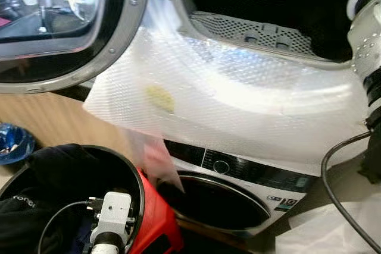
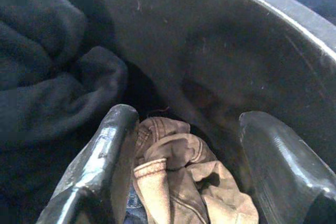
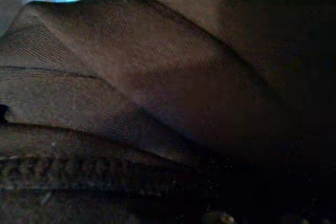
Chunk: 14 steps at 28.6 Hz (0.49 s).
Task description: Clothes washing
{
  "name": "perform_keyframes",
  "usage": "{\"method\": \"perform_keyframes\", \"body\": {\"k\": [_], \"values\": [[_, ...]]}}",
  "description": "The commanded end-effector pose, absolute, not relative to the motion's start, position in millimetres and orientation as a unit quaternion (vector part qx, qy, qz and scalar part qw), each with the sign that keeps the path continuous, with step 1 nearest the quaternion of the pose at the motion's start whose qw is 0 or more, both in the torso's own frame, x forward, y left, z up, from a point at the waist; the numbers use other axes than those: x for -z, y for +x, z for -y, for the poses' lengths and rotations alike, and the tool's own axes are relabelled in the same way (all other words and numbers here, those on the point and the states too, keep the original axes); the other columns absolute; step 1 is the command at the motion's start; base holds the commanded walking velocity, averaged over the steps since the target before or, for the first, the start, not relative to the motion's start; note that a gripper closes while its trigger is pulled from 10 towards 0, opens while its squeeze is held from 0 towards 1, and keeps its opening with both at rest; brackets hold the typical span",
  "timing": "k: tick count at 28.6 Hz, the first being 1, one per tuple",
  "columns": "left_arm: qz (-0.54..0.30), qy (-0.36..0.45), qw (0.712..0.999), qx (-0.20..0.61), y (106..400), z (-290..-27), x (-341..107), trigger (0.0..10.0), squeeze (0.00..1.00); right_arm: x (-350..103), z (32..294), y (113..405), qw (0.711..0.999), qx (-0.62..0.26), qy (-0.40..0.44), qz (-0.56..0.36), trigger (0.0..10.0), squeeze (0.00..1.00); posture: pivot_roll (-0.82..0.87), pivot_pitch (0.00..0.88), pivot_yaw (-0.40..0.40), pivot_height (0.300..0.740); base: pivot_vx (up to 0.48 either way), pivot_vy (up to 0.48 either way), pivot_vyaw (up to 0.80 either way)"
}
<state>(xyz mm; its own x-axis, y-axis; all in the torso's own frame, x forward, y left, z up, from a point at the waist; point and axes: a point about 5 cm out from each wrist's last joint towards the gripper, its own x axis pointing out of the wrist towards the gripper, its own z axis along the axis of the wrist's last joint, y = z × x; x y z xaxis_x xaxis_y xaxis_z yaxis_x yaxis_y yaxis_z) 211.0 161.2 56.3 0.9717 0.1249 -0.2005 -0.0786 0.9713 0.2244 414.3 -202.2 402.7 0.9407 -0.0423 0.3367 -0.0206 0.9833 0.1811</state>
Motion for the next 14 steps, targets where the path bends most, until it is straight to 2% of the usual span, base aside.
{"method": "perform_keyframes", "body": {"k": [1,4,8,11,13,14], "values": [[-0.182,0.108,0.977,-0.026,196,-153,-27,10.0,0.0,-396,178,418,0.982,-0.082,0.086,0.148,10.0,0.0,0.03,0.18,-0.091,0.74,0.0,0.0,0.0],[-0.182,0.107,0.977,-0.026,196,-153,-27,10.0,0.0,-396,173,418,0.981,-0.093,0.083,0.152,10.0,0.0,0.04,0.181,-0.091,0.74,0.0,0.0,0.0],[-0.18,0.106,0.978,-0.023,196,-153,-28,10.0,0.0,-395,156,418,0.972,-0.159,0.093,0.145,10.0,0.0,0.04,0.18,-0.093,0.74,0.0,0.0,0.0],[-0.179,0.107,0.978,-0.022,196,-153,-28,10.0,0.0,-395,139,415,0.954,-0.256,0.08,0.133,10.0,0.0,0.04,0.179,-0.093,0.74,0.0,0.0,0.0],[-0.179,0.107,0.978,-0.022,197,-153,-27,10.0,0.0,-401,139,414,0.954,-0.246,0.089,0.147,10.0,0.0,0.04,0.179,-0.091,0.74,0.0,0.0,0.0],[-0.179,0.107,0.978,-0.022,197,-153,-28,10.0,0.0,-405,145,415,0.962,-0.206,0.095,0.155,10.0,0.0,0.04,0.178,-0.091,0.74,0.0,0.0,0.0]]}}
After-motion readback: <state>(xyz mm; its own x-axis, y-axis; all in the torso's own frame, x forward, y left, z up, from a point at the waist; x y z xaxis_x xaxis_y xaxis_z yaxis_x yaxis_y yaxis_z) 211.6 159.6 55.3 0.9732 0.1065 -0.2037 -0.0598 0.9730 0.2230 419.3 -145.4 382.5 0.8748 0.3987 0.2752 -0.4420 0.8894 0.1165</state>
